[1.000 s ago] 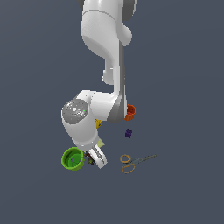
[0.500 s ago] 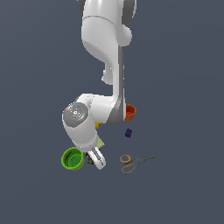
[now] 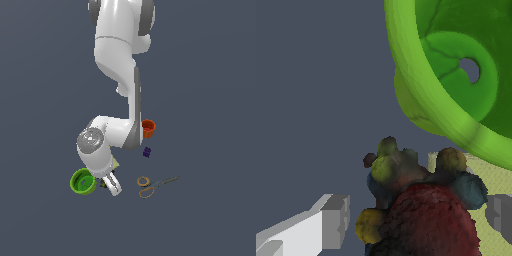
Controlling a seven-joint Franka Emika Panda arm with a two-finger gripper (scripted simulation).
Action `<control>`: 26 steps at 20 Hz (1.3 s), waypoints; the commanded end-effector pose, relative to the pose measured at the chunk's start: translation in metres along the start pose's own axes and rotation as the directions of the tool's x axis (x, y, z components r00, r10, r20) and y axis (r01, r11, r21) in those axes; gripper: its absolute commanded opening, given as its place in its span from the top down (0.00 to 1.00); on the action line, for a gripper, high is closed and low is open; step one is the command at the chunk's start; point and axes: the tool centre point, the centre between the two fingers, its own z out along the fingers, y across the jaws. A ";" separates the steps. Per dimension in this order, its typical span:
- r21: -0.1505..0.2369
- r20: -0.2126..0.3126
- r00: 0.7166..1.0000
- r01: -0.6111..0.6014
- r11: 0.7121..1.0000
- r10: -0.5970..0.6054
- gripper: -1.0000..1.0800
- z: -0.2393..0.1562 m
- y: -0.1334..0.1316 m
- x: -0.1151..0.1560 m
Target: Pick up a designated object from a clutter of objects.
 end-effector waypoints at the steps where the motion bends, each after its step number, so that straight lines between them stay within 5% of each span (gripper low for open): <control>1: 0.001 -0.001 1.000 0.000 1.000 0.000 0.04 0.001 -0.001 0.001; 2: 0.001 -0.001 1.000 0.000 1.000 0.000 1.00 0.001 -0.001 0.001; 16: 0.003 -0.002 1.000 0.002 1.000 -0.002 1.00 -0.003 -0.001 -0.001; 26: 0.003 -0.001 1.000 0.002 1.000 -0.002 1.00 -0.040 0.014 -0.012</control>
